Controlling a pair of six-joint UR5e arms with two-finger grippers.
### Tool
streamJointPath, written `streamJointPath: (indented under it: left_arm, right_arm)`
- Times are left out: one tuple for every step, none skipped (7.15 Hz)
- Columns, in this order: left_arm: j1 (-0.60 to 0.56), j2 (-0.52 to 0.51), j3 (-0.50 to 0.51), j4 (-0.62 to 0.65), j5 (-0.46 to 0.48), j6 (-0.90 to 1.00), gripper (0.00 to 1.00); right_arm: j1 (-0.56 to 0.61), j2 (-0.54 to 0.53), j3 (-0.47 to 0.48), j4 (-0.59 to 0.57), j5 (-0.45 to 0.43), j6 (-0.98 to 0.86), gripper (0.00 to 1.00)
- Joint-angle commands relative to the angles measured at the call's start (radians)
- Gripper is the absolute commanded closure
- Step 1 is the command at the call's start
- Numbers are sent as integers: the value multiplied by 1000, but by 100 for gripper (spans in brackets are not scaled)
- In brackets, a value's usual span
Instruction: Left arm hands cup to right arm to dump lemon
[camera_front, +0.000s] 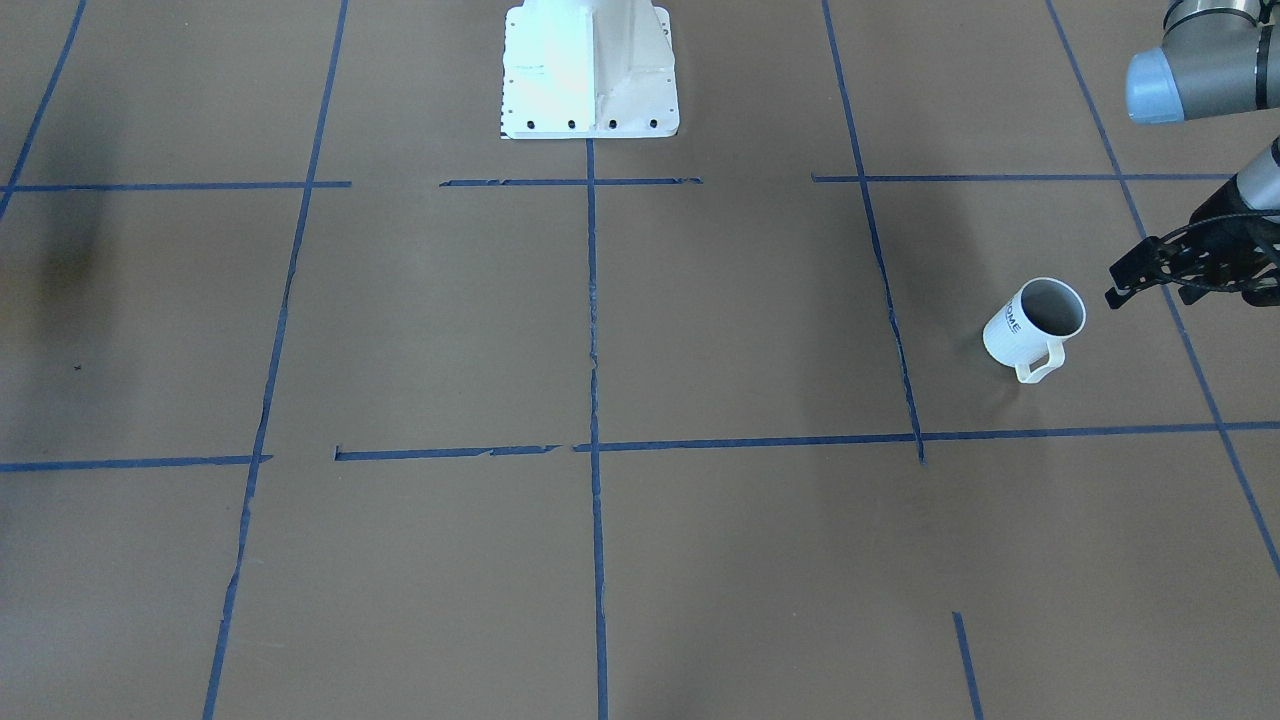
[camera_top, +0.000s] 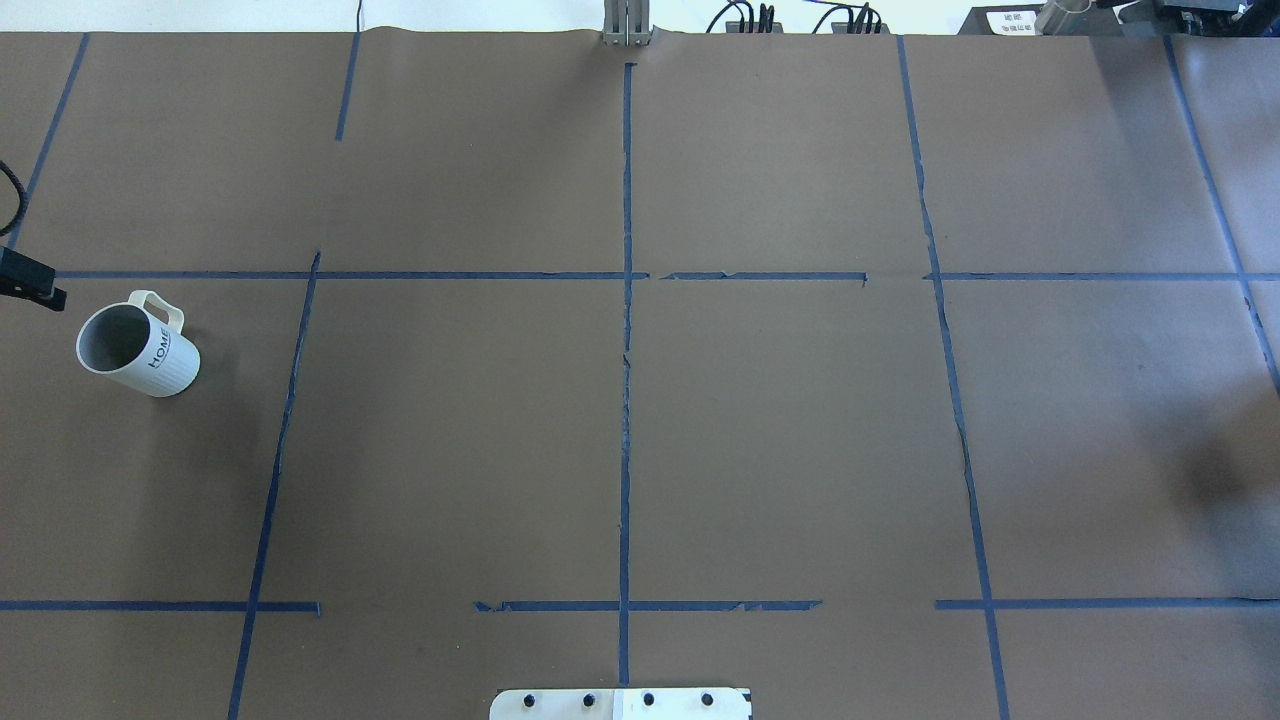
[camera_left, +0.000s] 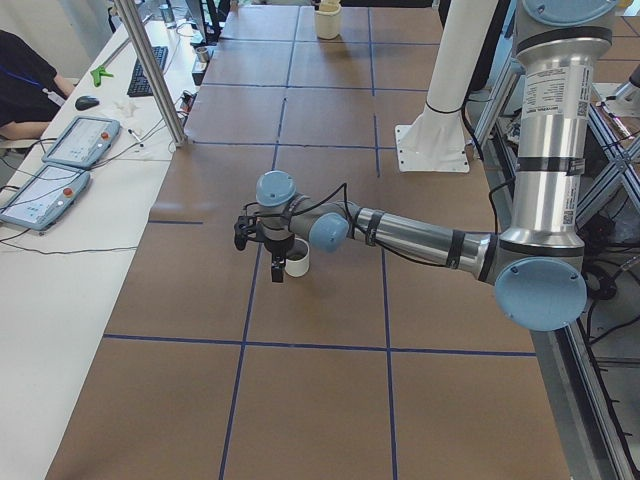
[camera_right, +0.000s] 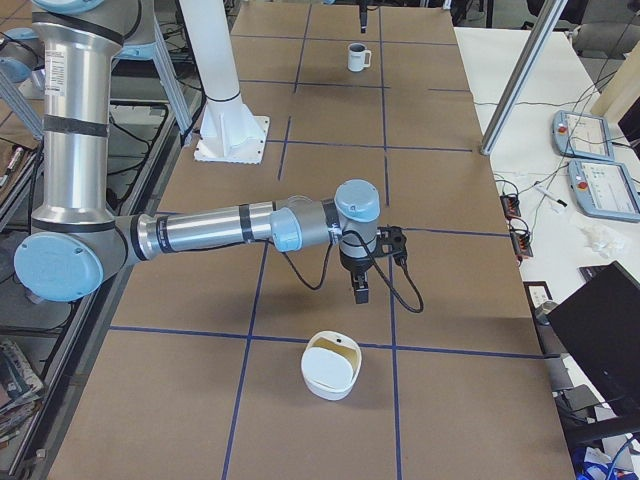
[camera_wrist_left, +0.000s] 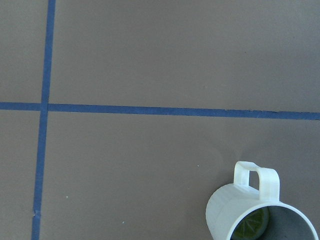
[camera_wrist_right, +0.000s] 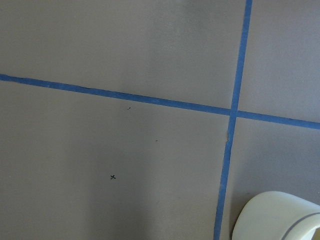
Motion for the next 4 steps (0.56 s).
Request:
streamJointPath:
  left_arm:
    - [83,4,8,-31,18,-74,0]
    - [94,4,15,-31,27,-74,0]
    - [94,2,38,-33,27,-70,0]
    - [94,2,49,-44,25,-70,0]
  right_arm:
    - [0,0,2,0,2,0,0]
    - [0,0,2,0,2,0,0]
    - [0,0,3,0,2,0,0]
    - [0,0,3,0,2,0,0]
